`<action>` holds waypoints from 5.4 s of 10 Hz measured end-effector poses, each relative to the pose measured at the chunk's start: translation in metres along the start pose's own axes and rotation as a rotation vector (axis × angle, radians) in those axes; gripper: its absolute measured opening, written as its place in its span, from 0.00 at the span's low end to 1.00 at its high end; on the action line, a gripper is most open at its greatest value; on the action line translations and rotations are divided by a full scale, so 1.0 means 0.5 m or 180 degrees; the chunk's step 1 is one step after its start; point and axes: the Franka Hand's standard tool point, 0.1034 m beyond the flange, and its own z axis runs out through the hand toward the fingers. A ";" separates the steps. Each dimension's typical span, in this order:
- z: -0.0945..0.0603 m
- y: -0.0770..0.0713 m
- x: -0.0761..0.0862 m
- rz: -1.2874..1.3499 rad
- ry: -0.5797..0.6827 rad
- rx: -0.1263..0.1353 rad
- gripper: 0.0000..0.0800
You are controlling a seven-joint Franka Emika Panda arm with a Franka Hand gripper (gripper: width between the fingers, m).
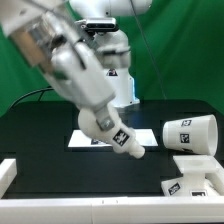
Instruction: Assemble lamp
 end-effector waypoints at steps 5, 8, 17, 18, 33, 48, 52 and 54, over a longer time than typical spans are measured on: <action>0.002 -0.079 -0.061 -0.0413 0.0887 0.0096 0.72; -0.021 -0.103 -0.133 -0.1154 0.1336 -0.0242 0.72; 0.011 -0.112 -0.237 -0.2556 0.1863 -0.0596 0.72; 0.030 -0.104 -0.255 -0.2738 0.1953 -0.0555 0.72; 0.095 -0.112 -0.261 -0.3077 0.1973 -0.0480 0.72; 0.143 -0.098 -0.238 -0.3152 0.1955 -0.0505 0.72; 0.123 -0.094 -0.230 -0.2968 0.1673 -0.0507 0.87; 0.112 -0.095 -0.227 -0.2825 0.1401 -0.0556 0.87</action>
Offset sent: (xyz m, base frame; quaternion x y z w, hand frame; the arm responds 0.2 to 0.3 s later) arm 0.0000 0.0000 0.0000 0.0000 0.1938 0.0000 0.9810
